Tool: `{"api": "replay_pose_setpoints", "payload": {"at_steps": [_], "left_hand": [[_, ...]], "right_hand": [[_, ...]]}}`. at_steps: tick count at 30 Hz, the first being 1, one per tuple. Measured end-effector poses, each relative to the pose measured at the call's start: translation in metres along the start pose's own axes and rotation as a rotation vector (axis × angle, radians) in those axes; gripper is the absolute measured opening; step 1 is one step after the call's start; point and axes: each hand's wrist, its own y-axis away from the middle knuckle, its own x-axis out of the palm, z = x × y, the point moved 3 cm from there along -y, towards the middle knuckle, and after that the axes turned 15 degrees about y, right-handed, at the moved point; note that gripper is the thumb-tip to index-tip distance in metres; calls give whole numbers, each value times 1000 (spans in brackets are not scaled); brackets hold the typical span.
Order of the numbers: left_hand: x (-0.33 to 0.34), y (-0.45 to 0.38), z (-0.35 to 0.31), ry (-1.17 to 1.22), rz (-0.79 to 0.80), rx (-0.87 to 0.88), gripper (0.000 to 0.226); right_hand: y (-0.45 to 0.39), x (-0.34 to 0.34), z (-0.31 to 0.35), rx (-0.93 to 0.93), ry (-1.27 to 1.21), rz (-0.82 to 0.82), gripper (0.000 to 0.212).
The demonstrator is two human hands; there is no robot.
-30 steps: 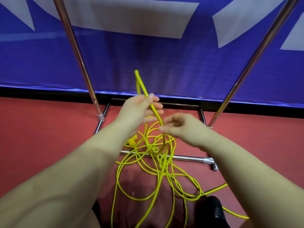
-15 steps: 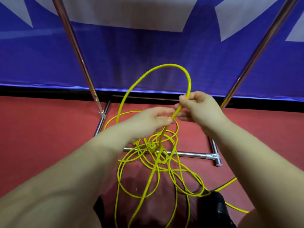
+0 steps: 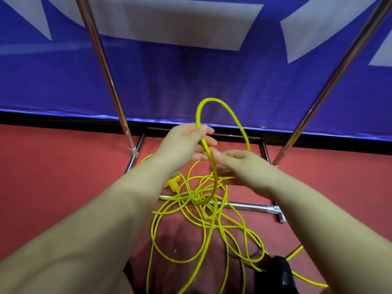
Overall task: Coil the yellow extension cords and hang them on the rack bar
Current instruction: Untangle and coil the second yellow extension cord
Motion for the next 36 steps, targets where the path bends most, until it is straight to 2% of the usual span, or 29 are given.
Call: {"api": "replay_pose_setpoints", "payload": {"at_steps": [4,7,9,12,15,18,20,22,25,27,29,31,34,36], "left_hand": [[-7,-2,-10,247,-71,22,17],[-5,-1,-8,314,-28,8,16],[-2,0,-5,195,30,-6,19],[5,7,10,-251,189,-60,23],[10,12,29,-698,309,-63,22],[9,13,40,-640,314,-144,23],[8,10,36,-589,252,-141,20],[6,7,32,-503,185,-126,18],[6,3,23,-306,89,-99,23],[8,4,14,-99,35,-90,22],[8,3,6,73,-10,-61,19],[6,1,0,167,-33,-28,16],[5,-3,1,252,-5,-51,19],[6,-2,9,136,48,-127,22]], "right_hand": [[1,6,4,-173,240,-8,9],[-3,0,4,-198,398,-192,15],[-4,-11,8,-181,211,-313,17],[-3,-36,11,-97,-256,-421,20],[3,-58,11,-53,-581,-472,20],[6,-64,8,-18,-719,-446,20],[4,-62,7,-15,-732,-413,19],[1,-54,5,-6,-600,-351,17],[-1,-30,-1,8,-101,-166,17],[0,-9,-7,-25,253,-7,26],[-2,6,-9,-107,439,61,28],[-2,7,-5,-166,514,8,22],[-5,-4,-1,-177,512,-154,18],[-8,-14,0,-162,360,-250,13]]}}
